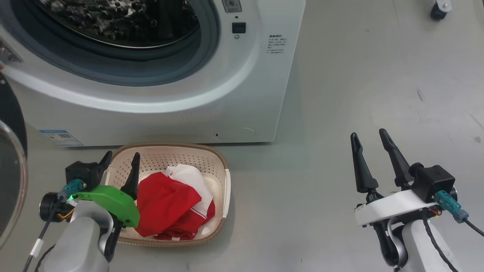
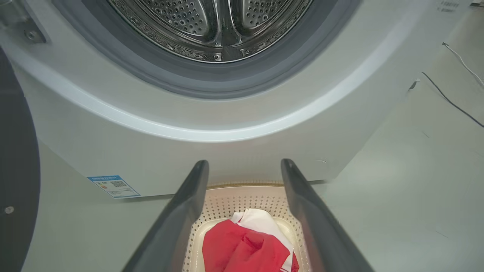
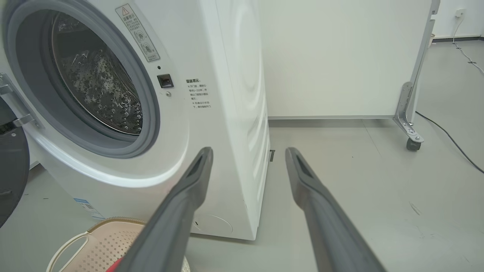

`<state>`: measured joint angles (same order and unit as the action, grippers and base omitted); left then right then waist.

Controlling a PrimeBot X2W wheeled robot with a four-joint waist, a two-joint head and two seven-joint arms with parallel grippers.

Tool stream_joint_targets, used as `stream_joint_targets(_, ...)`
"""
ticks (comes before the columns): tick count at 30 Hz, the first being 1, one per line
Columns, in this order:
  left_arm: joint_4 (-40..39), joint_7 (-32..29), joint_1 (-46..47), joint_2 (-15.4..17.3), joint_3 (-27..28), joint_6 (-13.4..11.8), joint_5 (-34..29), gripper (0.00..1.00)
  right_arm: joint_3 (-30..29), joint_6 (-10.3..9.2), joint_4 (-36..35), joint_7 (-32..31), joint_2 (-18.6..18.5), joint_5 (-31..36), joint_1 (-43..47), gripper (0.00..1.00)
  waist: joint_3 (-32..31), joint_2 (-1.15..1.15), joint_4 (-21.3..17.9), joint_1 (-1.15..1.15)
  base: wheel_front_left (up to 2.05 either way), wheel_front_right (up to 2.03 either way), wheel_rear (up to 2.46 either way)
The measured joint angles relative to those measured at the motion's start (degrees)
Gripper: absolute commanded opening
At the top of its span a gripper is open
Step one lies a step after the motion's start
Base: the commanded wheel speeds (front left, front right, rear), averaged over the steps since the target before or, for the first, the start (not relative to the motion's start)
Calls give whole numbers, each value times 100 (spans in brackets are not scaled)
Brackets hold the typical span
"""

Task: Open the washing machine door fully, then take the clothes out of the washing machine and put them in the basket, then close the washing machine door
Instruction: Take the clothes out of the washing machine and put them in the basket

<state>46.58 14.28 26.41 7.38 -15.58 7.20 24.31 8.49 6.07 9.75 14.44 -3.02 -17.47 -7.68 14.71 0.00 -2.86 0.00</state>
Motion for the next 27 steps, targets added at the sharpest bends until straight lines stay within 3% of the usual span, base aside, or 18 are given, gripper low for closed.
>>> stream_joint_targets(14, -1426, 1, -823, 40, 387, 0, -177, 100, -98, 41, 49, 0, -34, -60, 505, 100, -890, 0, 517, 0, 0, 0, 0)
stream_joint_targets(27, -2180, 1, -1890, -71, 592, -44, -383, 100, -170, 42, 69, 0, -26, -65, 775, 100, -1472, 0, 632, 0, 0, 0, 0)
